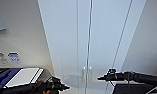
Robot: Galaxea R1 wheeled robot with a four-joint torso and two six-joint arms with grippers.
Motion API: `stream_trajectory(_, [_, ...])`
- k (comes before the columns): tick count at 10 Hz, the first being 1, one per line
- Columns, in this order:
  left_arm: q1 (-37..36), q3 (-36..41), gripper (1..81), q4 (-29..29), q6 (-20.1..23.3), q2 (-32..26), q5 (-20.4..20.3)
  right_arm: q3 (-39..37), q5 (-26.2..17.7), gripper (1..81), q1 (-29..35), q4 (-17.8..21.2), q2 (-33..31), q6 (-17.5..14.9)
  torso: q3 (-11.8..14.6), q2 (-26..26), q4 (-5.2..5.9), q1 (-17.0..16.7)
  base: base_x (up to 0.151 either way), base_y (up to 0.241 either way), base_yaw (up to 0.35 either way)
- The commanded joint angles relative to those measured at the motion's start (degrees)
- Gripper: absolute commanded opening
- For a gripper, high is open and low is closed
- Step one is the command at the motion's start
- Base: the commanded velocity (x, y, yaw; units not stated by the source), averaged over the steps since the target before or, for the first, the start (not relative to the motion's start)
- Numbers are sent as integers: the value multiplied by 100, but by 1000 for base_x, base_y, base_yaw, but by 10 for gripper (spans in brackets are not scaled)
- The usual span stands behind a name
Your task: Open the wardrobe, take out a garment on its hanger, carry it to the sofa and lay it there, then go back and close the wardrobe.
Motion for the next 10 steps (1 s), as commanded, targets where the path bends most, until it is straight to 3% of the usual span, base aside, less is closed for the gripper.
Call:
stream_trajectory(1, [-880,-139,811,15,-12,161,49,-218,172,811,906,62,112,22,0,0,0,0,0,0,0])
stream_trajectory(3, [-968,-315,811,24,-144,380,31,-446,366,811,942,44,331,22,-2,0,0,5,0,0,0])
stream_trajectory(10, [-1065,-1053,811,24,-223,1128,58,-939,357,811,1134,80,1026,40,-6,5,0,7,0,0,0])
